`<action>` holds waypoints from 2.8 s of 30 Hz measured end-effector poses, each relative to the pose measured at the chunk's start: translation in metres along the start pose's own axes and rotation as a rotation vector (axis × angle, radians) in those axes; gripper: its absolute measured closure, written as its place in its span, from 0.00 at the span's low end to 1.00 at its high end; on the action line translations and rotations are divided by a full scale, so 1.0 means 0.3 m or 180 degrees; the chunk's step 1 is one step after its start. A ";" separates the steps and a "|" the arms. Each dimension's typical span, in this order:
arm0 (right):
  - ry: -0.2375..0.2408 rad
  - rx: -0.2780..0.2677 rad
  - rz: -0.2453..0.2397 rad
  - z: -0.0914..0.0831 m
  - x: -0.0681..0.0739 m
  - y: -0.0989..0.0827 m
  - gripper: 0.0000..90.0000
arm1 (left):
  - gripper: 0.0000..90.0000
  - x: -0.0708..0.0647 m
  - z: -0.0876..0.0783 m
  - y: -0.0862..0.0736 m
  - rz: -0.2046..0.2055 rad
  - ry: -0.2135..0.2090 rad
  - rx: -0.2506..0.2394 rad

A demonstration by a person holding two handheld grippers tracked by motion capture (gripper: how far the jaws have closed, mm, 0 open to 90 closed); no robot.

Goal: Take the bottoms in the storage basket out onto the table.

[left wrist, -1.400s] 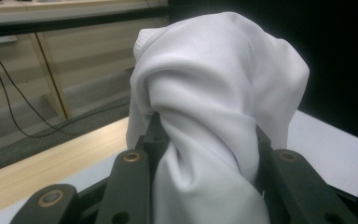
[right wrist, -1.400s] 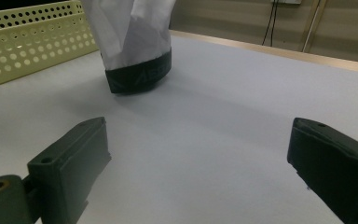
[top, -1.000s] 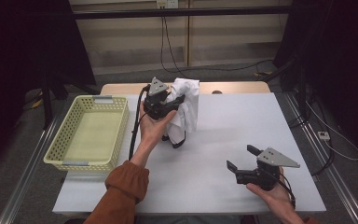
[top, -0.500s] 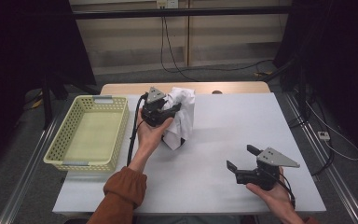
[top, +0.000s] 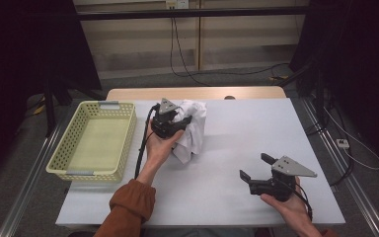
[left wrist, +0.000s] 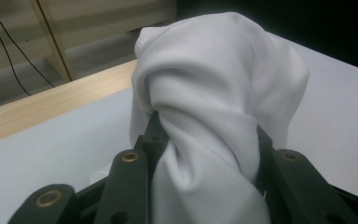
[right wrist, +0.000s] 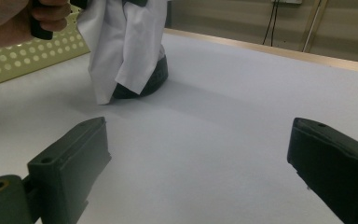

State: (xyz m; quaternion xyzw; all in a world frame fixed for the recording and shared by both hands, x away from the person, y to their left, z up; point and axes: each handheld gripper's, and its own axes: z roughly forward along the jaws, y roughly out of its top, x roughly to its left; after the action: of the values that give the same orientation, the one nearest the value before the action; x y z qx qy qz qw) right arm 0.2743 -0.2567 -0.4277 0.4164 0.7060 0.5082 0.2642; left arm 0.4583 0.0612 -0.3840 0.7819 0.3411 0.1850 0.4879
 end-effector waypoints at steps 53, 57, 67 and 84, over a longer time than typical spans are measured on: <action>0.0001 0.0006 0.0000 0.000 0.000 -0.001 0.06 | 0.47 0.020 0.162 -0.116 -0.0018 -0.0053 0.0460; 0.0012 0.0011 -0.0006 0.002 -0.001 -0.001 0.06 | 0.39 0.024 0.156 -0.115 -0.0029 -0.0086 0.0429; 0.0018 0.0007 0.0011 0.003 -0.006 -0.003 0.06 | 0.16 0.002 0.139 -0.096 0.0017 -0.0117 0.0247; 0.0032 0.0000 0.0032 0.007 -0.011 -0.004 0.06 | 0.08 -0.044 0.060 -0.040 0.0328 -0.0142 -0.0205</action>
State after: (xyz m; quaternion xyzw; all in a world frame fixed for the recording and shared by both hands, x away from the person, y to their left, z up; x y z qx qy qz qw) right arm 0.2773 -0.2586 -0.4296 0.4174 0.7052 0.5117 0.2582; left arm 0.4560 0.0438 -0.4025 0.7863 0.2832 0.2033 0.5101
